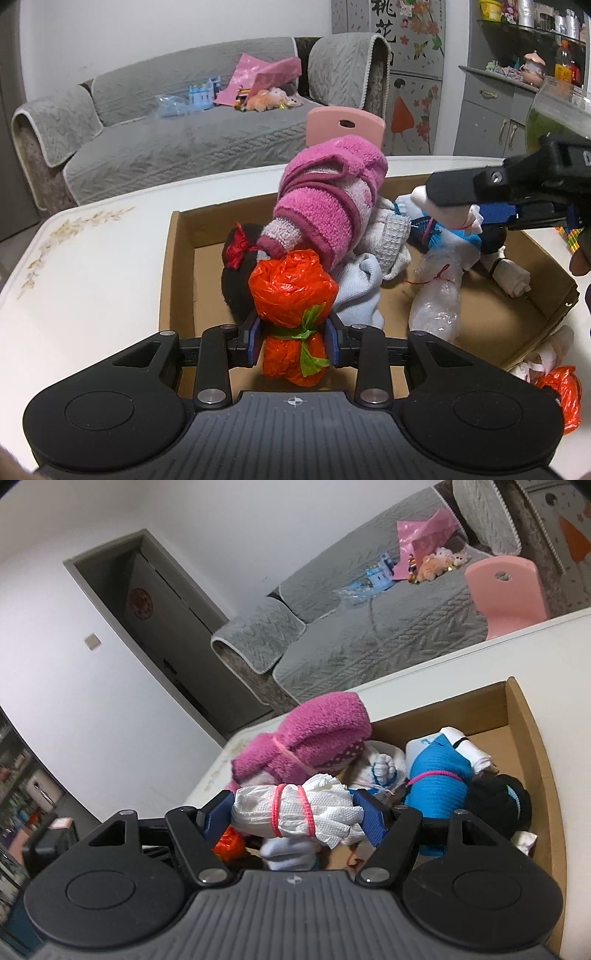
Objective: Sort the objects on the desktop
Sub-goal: 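Carry the orange bag and the white sock over the box with both grippers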
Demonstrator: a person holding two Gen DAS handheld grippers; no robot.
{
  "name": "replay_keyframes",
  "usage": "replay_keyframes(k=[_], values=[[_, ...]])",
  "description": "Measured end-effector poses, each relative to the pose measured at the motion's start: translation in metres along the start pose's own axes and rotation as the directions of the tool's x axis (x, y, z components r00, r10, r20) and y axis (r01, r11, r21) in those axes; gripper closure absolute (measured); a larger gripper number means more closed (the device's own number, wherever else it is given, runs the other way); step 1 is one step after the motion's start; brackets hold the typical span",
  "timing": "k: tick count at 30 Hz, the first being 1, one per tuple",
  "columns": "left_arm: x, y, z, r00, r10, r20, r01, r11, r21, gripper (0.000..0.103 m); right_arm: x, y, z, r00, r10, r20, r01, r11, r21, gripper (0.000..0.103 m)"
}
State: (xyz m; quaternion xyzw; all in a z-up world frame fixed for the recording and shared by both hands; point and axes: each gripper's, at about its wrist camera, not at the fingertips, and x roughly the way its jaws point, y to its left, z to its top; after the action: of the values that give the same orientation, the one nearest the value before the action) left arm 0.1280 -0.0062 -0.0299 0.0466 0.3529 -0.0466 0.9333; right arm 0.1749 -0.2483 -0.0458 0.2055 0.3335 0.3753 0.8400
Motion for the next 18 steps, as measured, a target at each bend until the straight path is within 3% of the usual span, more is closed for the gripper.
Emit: replay_keyframes(k=[7,13,16,18], values=[[0.005,0.001,-0.002,1.0,0.009,-0.012,-0.009,1.0,0.003,0.062,0.017,0.026,-0.009,0.986,-0.169,-0.005,0.164,0.962,-0.217,0.035],[0.008,0.002,-0.003,1.0,0.01,-0.023,-0.01,1.0,0.002,0.061,0.032,0.051,-0.029,0.941,-0.335,0.042,0.314,0.821,-0.478,0.034],[0.01,0.002,-0.004,1.0,0.013,-0.027,-0.013,1.0,0.005,0.061,0.037,0.059,-0.039,0.923,-0.379,0.066,0.348,0.749,-0.563,0.034],[0.01,0.003,-0.005,0.999,0.015,-0.031,-0.015,1.0,0.0,0.061,0.039,0.06,-0.042,0.916,-0.395,0.066,0.356,0.727,-0.587,0.034]])
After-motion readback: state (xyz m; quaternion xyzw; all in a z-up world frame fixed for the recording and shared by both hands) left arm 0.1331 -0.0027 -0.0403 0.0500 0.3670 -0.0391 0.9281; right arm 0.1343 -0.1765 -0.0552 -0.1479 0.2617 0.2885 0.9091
